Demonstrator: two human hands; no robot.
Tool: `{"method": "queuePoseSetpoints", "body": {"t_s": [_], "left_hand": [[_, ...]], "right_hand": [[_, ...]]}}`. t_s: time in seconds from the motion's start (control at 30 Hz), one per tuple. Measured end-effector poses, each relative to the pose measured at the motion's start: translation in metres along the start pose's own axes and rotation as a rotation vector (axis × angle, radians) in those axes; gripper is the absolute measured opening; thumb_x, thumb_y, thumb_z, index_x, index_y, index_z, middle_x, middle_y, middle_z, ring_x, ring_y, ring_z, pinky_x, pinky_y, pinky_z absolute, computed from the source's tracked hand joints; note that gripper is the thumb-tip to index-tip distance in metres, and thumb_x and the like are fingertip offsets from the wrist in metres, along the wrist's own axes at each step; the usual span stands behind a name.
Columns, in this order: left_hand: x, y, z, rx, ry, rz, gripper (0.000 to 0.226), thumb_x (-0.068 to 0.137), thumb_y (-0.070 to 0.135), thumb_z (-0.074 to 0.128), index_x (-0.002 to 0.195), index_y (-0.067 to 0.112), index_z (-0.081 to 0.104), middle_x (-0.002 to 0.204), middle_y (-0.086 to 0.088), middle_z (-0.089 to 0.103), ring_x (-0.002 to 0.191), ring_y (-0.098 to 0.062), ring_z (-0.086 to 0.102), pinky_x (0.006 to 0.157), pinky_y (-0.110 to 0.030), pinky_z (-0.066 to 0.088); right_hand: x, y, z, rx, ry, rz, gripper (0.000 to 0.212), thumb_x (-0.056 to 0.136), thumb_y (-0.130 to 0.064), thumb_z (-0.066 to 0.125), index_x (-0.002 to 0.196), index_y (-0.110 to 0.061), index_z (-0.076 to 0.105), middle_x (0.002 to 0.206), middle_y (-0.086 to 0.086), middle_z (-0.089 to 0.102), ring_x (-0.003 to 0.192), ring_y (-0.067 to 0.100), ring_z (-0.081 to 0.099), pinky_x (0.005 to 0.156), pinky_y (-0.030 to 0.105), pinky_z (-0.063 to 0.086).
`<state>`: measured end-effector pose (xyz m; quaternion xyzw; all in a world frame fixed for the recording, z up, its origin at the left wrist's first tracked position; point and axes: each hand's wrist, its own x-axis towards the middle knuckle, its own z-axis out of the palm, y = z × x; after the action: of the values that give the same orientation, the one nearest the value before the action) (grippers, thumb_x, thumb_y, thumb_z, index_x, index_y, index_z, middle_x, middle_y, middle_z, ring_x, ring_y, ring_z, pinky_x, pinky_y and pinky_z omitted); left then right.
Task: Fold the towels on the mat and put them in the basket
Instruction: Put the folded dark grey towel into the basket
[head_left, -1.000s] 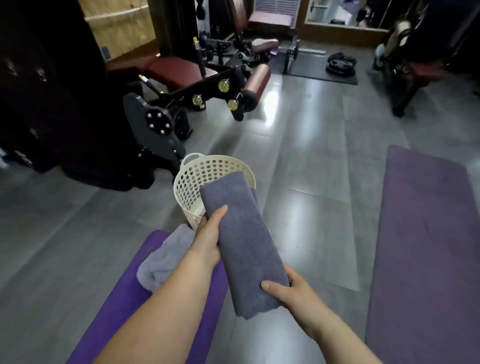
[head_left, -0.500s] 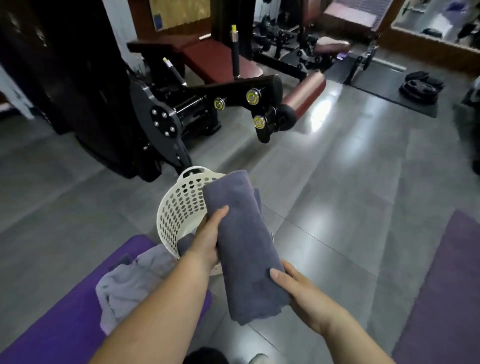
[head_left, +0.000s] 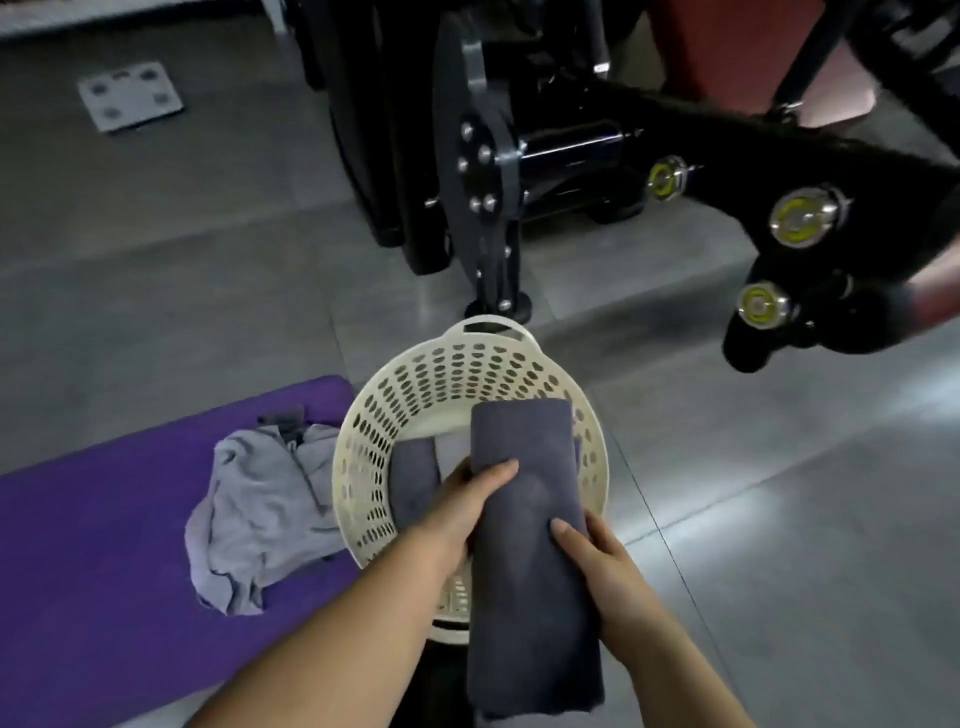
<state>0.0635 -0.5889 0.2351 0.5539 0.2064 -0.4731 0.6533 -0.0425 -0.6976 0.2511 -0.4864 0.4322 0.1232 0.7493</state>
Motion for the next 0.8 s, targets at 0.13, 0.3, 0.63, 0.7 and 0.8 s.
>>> {"method": "queuePoseSetpoints", "body": {"t_s": [0.13, 0.3, 0.63, 0.7, 0.8], "left_hand": [[0.076, -0.021, -0.006, 0.000, 0.060, -0.058, 0.040, 0.080, 0.046, 0.061, 0.113, 0.024, 0.058, 0.113, 0.003, 0.064, 0.109, -0.016, 0.057, 0.098, -0.035, 0.044], [0.191, -0.077, -0.029, 0.128, 0.202, -0.054, 0.023, 0.098, 0.022, 0.036, 0.082, 0.029, 0.051, 0.090, 0.006, 0.058, 0.086, -0.008, 0.055, 0.079, -0.016, 0.045], [0.382, -0.205, -0.129, 1.255, 0.400, -0.123, 0.069, 0.092, 0.045, 0.043, 0.147, 0.026, 0.006, 0.156, -0.001, 0.004, 0.142, -0.024, 0.010, 0.113, -0.042, 0.016], [0.401, -0.215, -0.138, 1.374, 0.490, -0.031, 0.083, 0.082, 0.047, 0.058, 0.147, 0.024, 0.012, 0.155, -0.008, 0.008, 0.141, -0.034, 0.013, 0.109, -0.055, 0.019], [0.417, -0.233, -0.152, 1.330, 0.533, -0.088, 0.084, 0.086, 0.041, 0.056, 0.146, 0.028, 0.000, 0.155, -0.008, -0.006, 0.142, -0.034, -0.003, 0.109, -0.059, 0.011]], "right_hand": [[0.090, 0.002, -0.019, -0.095, 0.046, 0.047, 0.020, 0.088, -0.006, 0.054, 0.103, -0.018, 0.060, 0.098, 0.005, 0.066, 0.090, 0.021, 0.062, 0.071, 0.026, 0.054], [0.239, 0.031, -0.045, -0.139, -0.007, 0.055, 0.076, 0.040, -0.049, 0.086, 0.105, -0.017, 0.062, 0.093, 0.000, 0.072, 0.087, 0.020, 0.067, 0.077, 0.034, 0.054], [0.493, 0.166, -0.069, -0.656, 0.274, 0.004, 0.041, 0.093, -0.019, 0.049, 0.134, -0.016, 0.044, 0.133, 0.013, 0.048, 0.123, 0.038, 0.044, 0.100, 0.041, 0.037], [0.517, 0.190, -0.072, -0.661, 0.293, 0.048, 0.041, 0.094, -0.018, 0.048, 0.134, -0.015, 0.043, 0.131, 0.013, 0.049, 0.121, 0.038, 0.046, 0.097, 0.042, 0.040], [0.538, 0.214, -0.080, -0.644, 0.305, 0.105, 0.038, 0.094, -0.011, 0.048, 0.131, -0.005, 0.046, 0.131, 0.018, 0.051, 0.119, 0.037, 0.048, 0.101, 0.044, 0.039]]}}
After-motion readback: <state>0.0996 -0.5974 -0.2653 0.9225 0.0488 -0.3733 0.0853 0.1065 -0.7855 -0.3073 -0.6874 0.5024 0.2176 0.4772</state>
